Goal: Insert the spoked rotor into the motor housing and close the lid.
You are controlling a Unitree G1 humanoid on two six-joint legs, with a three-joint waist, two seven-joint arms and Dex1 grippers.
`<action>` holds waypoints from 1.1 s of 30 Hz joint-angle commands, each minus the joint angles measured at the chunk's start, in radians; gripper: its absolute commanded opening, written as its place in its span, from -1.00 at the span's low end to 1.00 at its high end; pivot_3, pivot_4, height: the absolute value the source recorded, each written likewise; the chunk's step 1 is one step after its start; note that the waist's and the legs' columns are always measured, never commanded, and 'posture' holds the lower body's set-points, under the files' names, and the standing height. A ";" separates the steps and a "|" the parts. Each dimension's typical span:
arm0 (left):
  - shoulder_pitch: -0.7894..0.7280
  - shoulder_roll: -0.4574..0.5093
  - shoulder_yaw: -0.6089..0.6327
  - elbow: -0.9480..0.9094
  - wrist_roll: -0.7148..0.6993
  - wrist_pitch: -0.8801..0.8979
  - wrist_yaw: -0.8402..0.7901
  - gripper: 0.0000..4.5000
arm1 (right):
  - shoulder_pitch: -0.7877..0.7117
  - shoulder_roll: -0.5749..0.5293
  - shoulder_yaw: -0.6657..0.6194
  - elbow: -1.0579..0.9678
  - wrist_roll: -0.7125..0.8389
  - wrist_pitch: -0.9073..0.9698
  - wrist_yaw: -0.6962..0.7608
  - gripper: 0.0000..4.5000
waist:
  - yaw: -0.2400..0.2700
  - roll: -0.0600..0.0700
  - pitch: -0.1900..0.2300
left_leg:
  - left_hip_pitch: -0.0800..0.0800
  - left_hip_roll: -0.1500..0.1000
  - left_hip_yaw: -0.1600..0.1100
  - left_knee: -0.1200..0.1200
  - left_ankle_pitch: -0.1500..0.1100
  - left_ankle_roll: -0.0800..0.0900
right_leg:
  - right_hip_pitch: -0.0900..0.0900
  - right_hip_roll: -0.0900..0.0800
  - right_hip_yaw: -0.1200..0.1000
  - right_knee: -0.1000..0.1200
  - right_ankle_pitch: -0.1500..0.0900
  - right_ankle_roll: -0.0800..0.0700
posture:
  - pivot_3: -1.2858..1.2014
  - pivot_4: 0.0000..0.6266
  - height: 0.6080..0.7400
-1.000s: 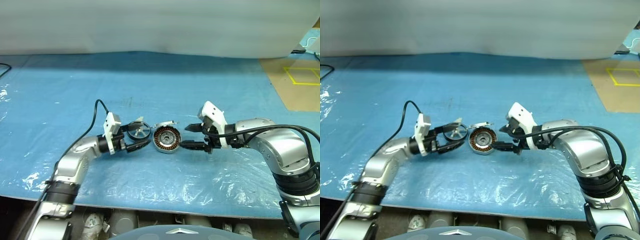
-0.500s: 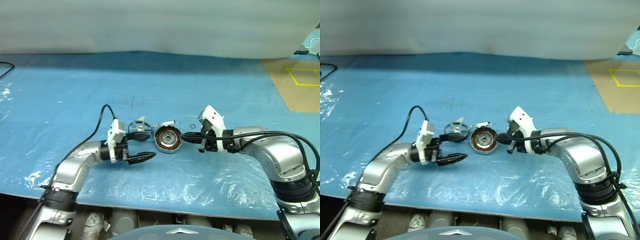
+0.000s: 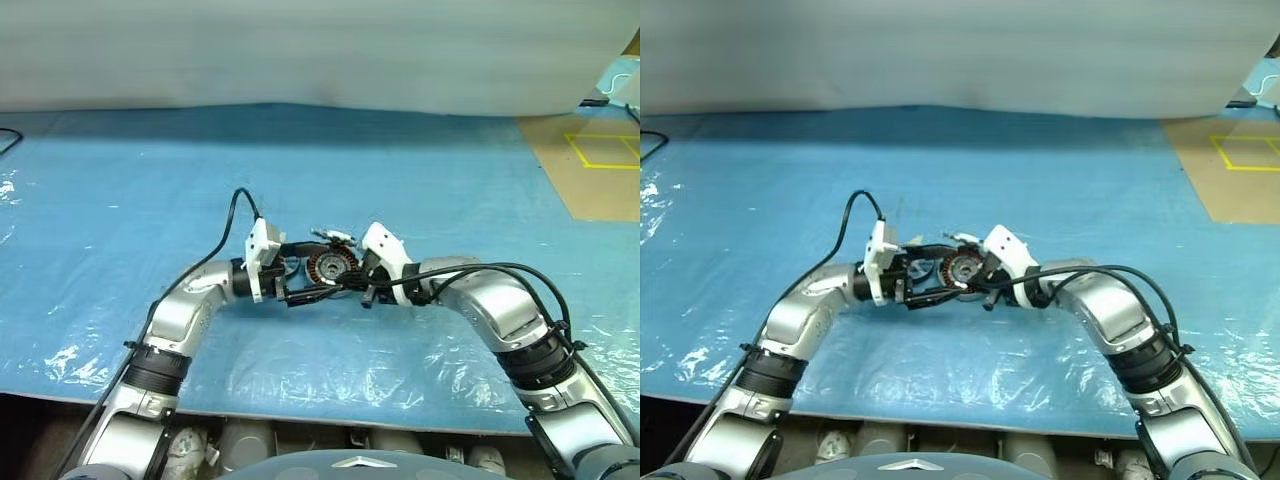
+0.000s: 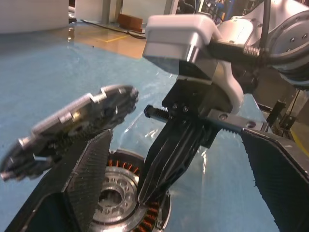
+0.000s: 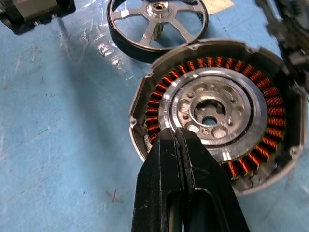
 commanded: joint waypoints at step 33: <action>-0.256 -0.164 0.059 0.319 0.014 -0.033 0.061 1.00 | 0.075 -0.048 0.073 0.014 -0.094 -0.006 -0.030 -0.99 | 0.004 -0.001 -0.002 | 0.006 0.000 0.000 -0.001 0.000 0.000 | 0.008 -0.002 0.001 -0.004 -0.001 0.004 | 0.03 -0.52 1.00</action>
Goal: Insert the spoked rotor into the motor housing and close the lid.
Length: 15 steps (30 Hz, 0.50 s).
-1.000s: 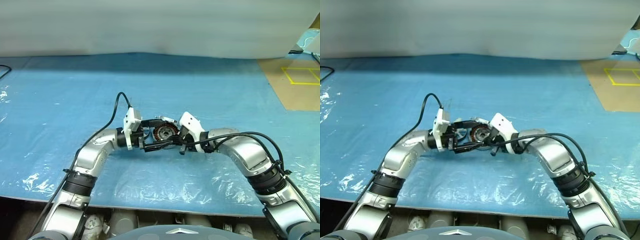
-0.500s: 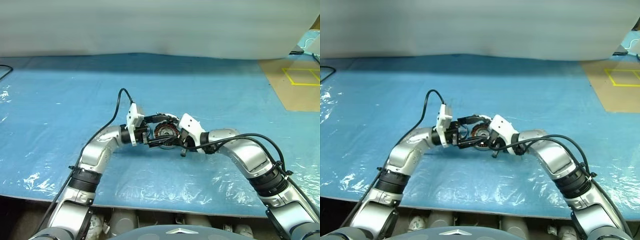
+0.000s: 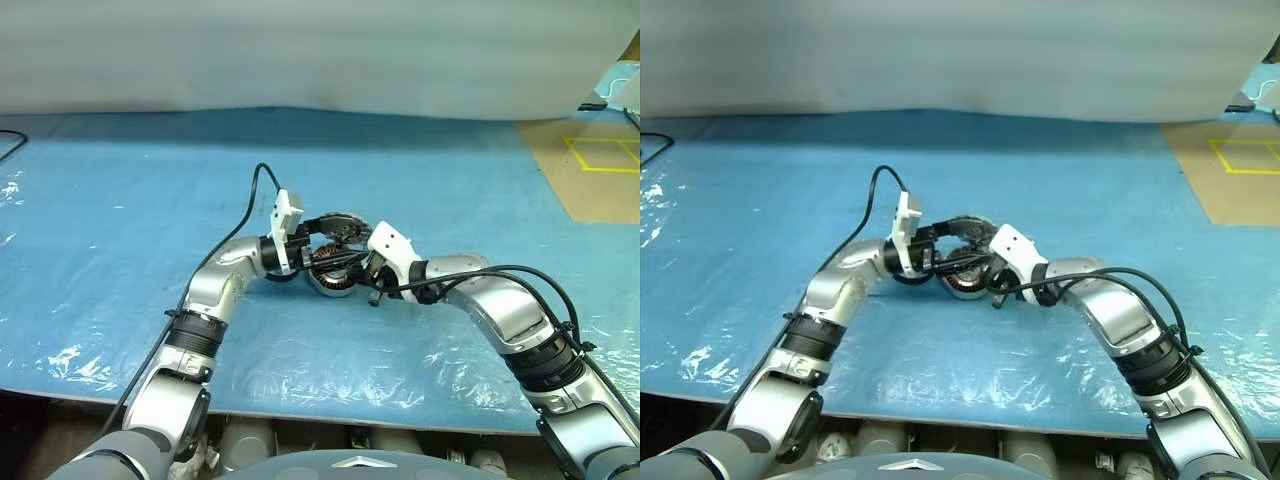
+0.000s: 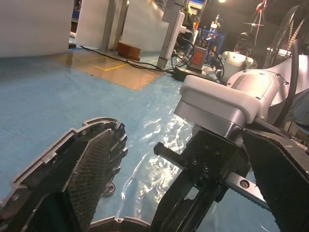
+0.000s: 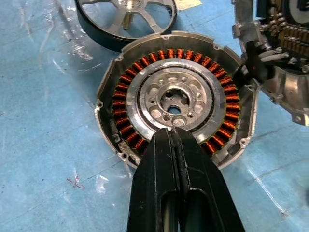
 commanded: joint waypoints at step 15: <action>-0.064 0.043 0.109 0.040 -0.075 0.119 -0.024 1.00 | 0.060 0.013 0.063 0.021 -0.053 0.055 -0.017 -0.99 | -0.004 0.000 0.000 | -0.003 0.000 0.000 -0.008 0.000 0.000 | -0.003 0.002 -0.002 -0.008 0.001 -0.002 | 0.03 -0.52 1.00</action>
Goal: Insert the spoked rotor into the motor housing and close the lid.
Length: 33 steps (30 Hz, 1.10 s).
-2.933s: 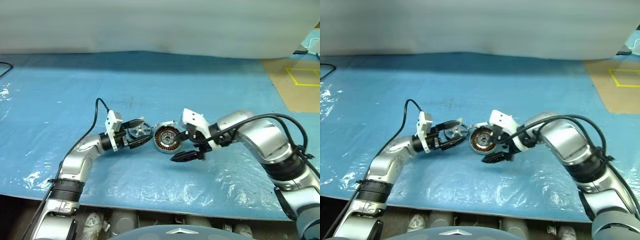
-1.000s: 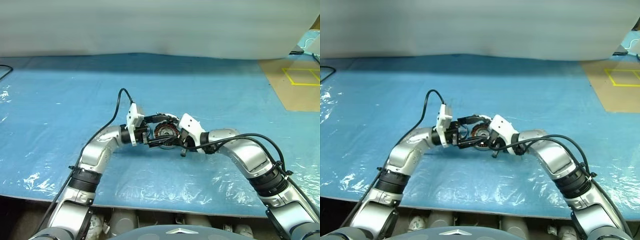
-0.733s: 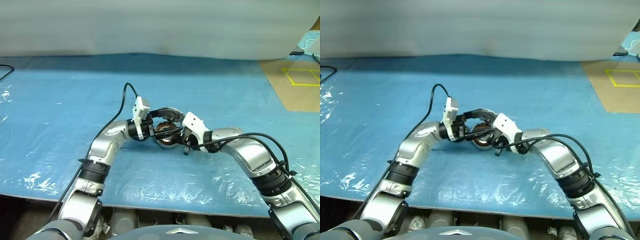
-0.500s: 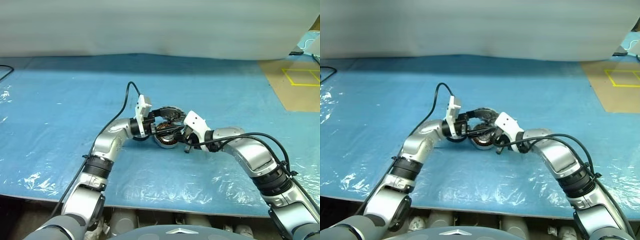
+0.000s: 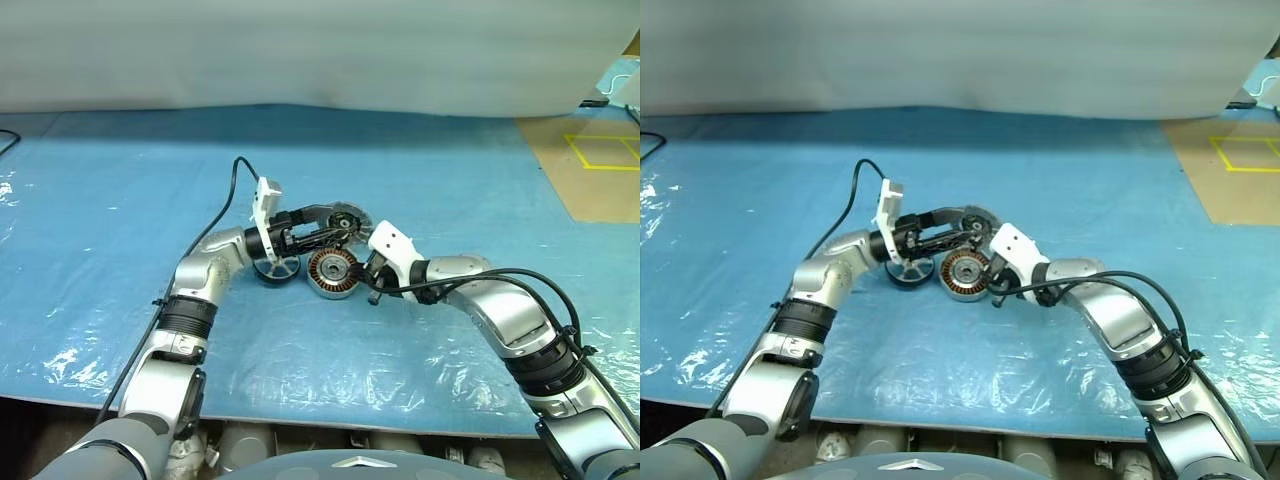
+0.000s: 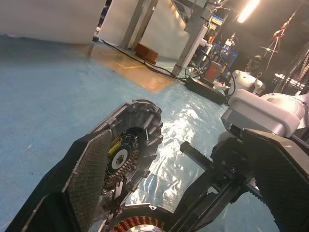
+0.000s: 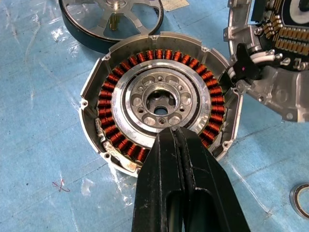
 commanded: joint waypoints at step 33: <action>0.399 0.243 0.039 -0.535 -0.012 -0.049 0.072 1.00 | 0.256 -0.141 -0.371 -0.159 0.049 -0.150 -0.056 -0.58 | 0.008 0.001 0.001 | -0.006 0.000 0.001 -0.005 0.000 0.000 | -0.007 0.000 -0.001 -0.004 0.000 0.001 | 0.03 -0.52 1.00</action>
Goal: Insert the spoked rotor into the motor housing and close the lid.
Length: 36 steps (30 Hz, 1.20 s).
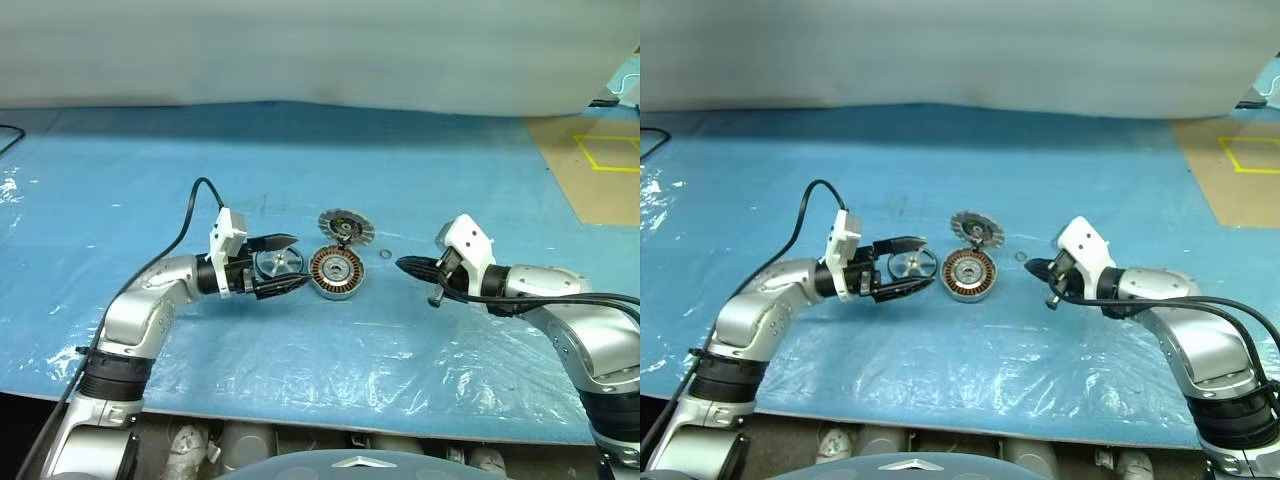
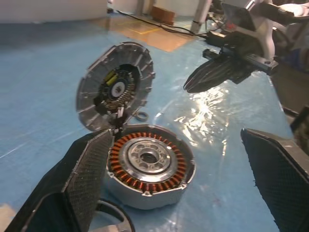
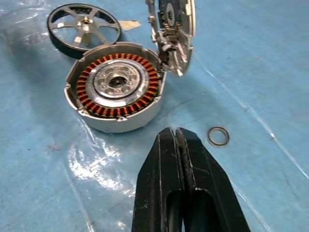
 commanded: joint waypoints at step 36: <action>-0.016 0.023 -0.014 0.006 0.026 -0.127 -0.035 1.00 | -0.108 0.238 0.176 0.462 -0.266 -0.335 -0.170 0.99 | -0.009 0.000 0.000 | 0.001 0.000 0.000 0.013 0.000 0.000 | 0.000 0.000 0.000 0.012 0.000 -0.001 | 0.03 -0.52 1.00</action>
